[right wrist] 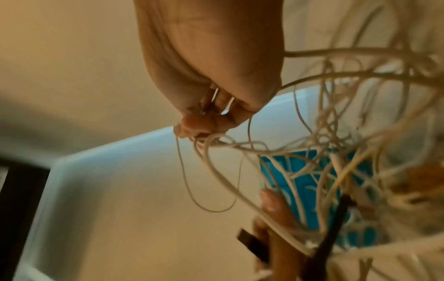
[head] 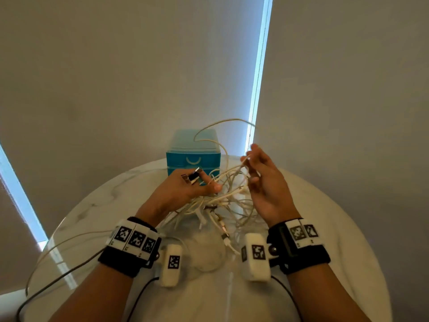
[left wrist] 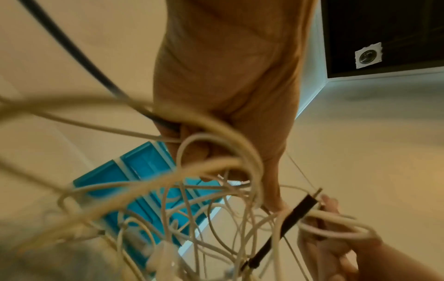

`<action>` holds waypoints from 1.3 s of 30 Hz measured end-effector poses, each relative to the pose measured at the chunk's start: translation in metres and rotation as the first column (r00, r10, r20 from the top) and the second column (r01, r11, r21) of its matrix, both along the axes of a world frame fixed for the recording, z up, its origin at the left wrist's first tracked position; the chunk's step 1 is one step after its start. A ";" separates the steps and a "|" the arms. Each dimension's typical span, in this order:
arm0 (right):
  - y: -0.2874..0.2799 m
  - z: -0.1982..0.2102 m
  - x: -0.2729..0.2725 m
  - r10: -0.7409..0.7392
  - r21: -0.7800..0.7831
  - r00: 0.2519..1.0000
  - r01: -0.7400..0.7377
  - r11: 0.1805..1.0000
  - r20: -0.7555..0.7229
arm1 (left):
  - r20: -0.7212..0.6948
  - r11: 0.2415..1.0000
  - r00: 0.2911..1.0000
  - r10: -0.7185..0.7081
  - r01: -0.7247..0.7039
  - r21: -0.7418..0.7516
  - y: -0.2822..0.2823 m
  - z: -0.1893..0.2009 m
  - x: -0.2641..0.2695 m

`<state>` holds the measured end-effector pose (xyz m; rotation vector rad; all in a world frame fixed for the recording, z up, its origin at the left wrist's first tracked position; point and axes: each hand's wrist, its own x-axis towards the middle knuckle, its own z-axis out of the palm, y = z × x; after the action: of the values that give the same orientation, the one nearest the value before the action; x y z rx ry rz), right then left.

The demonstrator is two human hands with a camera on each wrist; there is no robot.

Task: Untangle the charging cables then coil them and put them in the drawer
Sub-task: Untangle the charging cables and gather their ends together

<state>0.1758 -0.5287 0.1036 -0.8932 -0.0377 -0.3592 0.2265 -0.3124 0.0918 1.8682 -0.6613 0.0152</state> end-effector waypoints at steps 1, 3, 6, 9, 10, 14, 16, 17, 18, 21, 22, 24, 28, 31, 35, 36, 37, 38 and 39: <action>-0.007 0.000 0.000 0.010 0.089 1.000 -0.012 0.996 0.020 | 0.037 0.999 0.999 0.023 -0.024 0.031 0.003 -0.001 0.003; -0.013 -0.006 0.003 -0.017 0.083 1.000 0.018 0.996 -0.013 | 0.097 0.991 0.995 0.026 -0.038 0.130 0.008 -0.004 0.011; -0.006 -0.014 0.006 -0.030 -0.013 0.998 0.029 0.999 -0.062 | 0.135 0.957 0.991 0.015 -0.054 0.285 0.012 -0.005 0.012; 0.007 -0.017 0.007 -0.008 -0.096 0.999 0.005 0.995 -0.032 | 0.153 0.975 0.983 0.100 -0.128 0.182 0.006 0.001 0.006; 0.012 -0.016 0.007 -0.004 -0.135 1.000 0.002 0.991 -0.014 | 0.174 0.980 0.978 0.112 -0.138 0.144 0.004 0.002 0.005; 0.022 -0.013 0.004 0.000 -0.189 0.999 0.009 0.982 0.048 | 0.169 0.998 0.985 0.021 -0.030 0.053 0.001 -0.003 0.007; 0.024 -0.012 0.003 -0.016 -0.201 0.998 0.028 0.979 0.060 | 0.099 0.997 0.992 -0.077 0.075 0.029 -0.001 -0.004 0.005; 0.026 -0.012 0.002 -0.036 -0.237 0.997 0.050 0.970 0.064 | 0.080 0.995 0.992 -0.097 0.094 0.038 -0.003 -0.004 0.003; 0.030 -0.012 0.002 -0.057 -0.286 0.996 0.076 0.955 0.074 | 0.081 0.996 0.993 -0.085 0.082 0.040 -0.007 -0.004 -0.001; 0.037 -0.011 0.000 -0.083 -0.356 0.990 0.120 0.927 0.117 | 0.121 0.998 0.992 0.043 -0.036 -0.059 -0.012 -0.001 -0.006; 0.036 -0.011 0.001 -0.092 -0.374 0.988 0.132 0.918 0.124 | 0.132 0.993 0.987 0.093 -0.083 -0.083 -0.010 -0.002 -0.004; 0.032 -0.013 0.002 -0.092 -0.474 0.990 0.130 0.871 0.103 | 0.145 0.981 0.973 0.181 -0.168 -0.099 -0.003 -0.003 0.003; 0.037 -0.028 0.006 -0.102 -0.696 0.995 0.076 0.714 0.003 | 0.245 0.982 0.953 0.180 -0.186 0.003 0.006 -0.008 0.013; 0.035 -0.032 0.007 -0.117 -0.818 0.993 0.071 0.570 0.005 | 0.242 0.984 0.958 0.154 -0.170 0.047 0.007 -0.011 0.017; 0.030 -0.034 0.011 -0.129 -0.864 0.991 0.044 0.502 -0.024 | 0.249 0.977 0.951 0.183 -0.205 0.063 0.007 -0.008 0.014; 0.030 -0.035 0.012 -0.148 -0.861 0.988 0.037 0.508 -0.045 | 0.248 0.977 0.951 0.186 -0.206 0.055 0.007 -0.007 0.012; 0.031 -0.035 0.012 -0.162 -0.855 0.984 0.025 0.518 -0.069 | 0.252 0.977 0.950 0.187 -0.206 0.053 0.006 -0.007 0.011; 0.031 -0.035 0.011 -0.164 -0.848 0.982 0.008 0.529 -0.092 | 0.257 0.976 0.947 0.192 -0.212 0.054 0.006 -0.007 0.011; 0.031 -0.033 0.010 -0.152 -0.845 0.982 -0.010 0.535 -0.108 | 0.263 0.972 0.943 0.203 -0.227 0.061 0.006 -0.008 0.011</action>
<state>0.1858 -0.4978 0.0705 -1.9221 -0.0155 -0.3344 0.2375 -0.3069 0.0841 2.0386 -0.6366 0.3800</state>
